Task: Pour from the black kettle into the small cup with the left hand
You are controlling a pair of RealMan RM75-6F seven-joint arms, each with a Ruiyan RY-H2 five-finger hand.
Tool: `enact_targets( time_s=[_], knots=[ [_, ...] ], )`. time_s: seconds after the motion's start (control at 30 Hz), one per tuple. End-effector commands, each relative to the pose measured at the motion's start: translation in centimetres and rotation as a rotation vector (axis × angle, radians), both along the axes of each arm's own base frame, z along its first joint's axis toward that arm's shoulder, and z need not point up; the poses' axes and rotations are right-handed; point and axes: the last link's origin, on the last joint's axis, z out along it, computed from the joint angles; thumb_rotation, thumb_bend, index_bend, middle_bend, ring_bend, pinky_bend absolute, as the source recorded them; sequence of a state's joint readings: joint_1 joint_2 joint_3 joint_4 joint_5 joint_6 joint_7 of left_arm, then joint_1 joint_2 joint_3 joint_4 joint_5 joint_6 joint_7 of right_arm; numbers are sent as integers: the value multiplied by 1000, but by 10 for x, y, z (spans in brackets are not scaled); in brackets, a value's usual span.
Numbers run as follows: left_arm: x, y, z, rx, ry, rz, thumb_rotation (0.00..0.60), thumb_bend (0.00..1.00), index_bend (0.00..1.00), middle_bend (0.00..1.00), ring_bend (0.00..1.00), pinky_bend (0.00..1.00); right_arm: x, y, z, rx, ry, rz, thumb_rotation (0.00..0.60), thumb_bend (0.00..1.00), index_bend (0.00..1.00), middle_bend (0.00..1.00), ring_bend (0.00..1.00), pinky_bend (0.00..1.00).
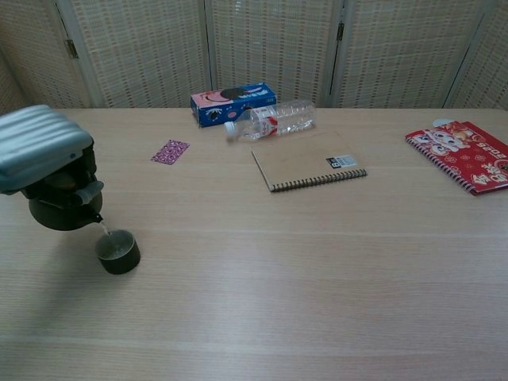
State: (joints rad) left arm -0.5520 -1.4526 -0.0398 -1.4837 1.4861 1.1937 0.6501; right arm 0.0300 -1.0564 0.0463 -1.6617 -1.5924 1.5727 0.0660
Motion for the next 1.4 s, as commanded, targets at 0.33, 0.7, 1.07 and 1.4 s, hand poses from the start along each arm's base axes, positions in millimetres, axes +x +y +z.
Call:
enact_targets(
  time_s=[0.33, 0.7, 1.07, 1.4],
  knots=[
    [3, -2, 0, 20, 24, -19, 528, 558, 1000, 1000, 995, 588, -2, 0, 0, -2, -4, -2, 587, 450, 143, 247, 223, 47],
    [6, -3, -1, 31, 43, -39, 535, 558, 1000, 1000, 996, 588, -3, 0, 0, -2, -8, -2, 588, 450, 143, 247, 224, 47],
    [7, -4, -1, 41, 52, -51, 539, 558, 1000, 1000, 996, 588, -4, 0, 0, -2, -8, -2, 588, 449, 143, 247, 222, 47],
    [6, -4, -1, 53, 63, -58, 543, 558, 1000, 1000, 996, 588, -3, 0, 0, -1, -7, 1, 587, 450, 143, 247, 223, 47]
  ],
)
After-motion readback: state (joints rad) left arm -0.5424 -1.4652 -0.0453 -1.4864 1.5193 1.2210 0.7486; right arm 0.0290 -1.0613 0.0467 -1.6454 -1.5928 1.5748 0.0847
